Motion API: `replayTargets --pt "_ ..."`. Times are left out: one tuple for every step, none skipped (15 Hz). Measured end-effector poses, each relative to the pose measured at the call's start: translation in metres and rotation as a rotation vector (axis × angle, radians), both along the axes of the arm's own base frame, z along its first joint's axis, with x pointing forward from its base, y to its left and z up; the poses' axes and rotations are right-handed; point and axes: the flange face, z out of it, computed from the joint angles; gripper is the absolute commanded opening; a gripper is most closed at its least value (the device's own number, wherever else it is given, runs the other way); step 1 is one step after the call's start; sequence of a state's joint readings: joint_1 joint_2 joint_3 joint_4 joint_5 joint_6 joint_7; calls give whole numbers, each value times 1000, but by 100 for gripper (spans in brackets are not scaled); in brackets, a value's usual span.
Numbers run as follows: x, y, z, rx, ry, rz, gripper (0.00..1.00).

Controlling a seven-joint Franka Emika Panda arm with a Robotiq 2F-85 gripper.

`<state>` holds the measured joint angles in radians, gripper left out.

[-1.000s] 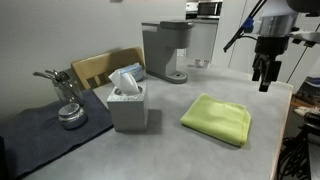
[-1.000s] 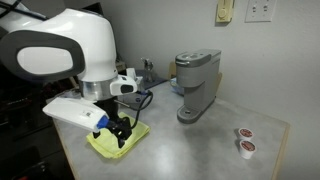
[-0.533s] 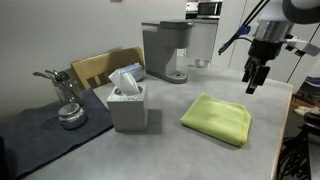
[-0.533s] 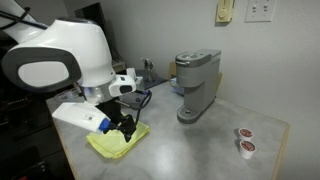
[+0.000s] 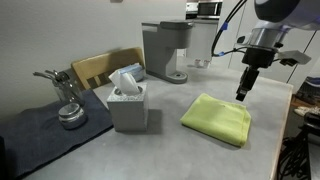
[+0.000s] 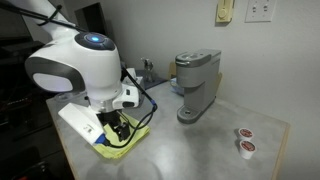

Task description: Unfold the yellow towel from right to left

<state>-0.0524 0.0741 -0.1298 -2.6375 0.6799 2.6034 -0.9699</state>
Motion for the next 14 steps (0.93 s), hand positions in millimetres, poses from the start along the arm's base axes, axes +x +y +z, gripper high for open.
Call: replayTargets --pt "3 -1 -2 24 1 -5 100" --pt "5 -2 -4 38 1 -7 100" --pt "8 -5 -5 44 1 -10 100" --pt "11 -9 -7 45 0 -11 100" --pt "13 -13 -8 44 -2 -13 100" --pt "16 -18 -10 43 -4 -16 100" --pt "18 -22 -11 41 -5 -22 100" --pt "20 -27 -13 40 -5 -28 100" --pt "22 -31 -15 39 -4 -34 100" --pt "23 -35 -18 38 -1 -40 100" --pt "24 -38 -21 38 4 -46 100" --pt "25 -41 -26 42 13 -50 100" --pt "25 -42 -31 50 25 -51 100" --pt "25 -43 -36 59 38 -52 100"
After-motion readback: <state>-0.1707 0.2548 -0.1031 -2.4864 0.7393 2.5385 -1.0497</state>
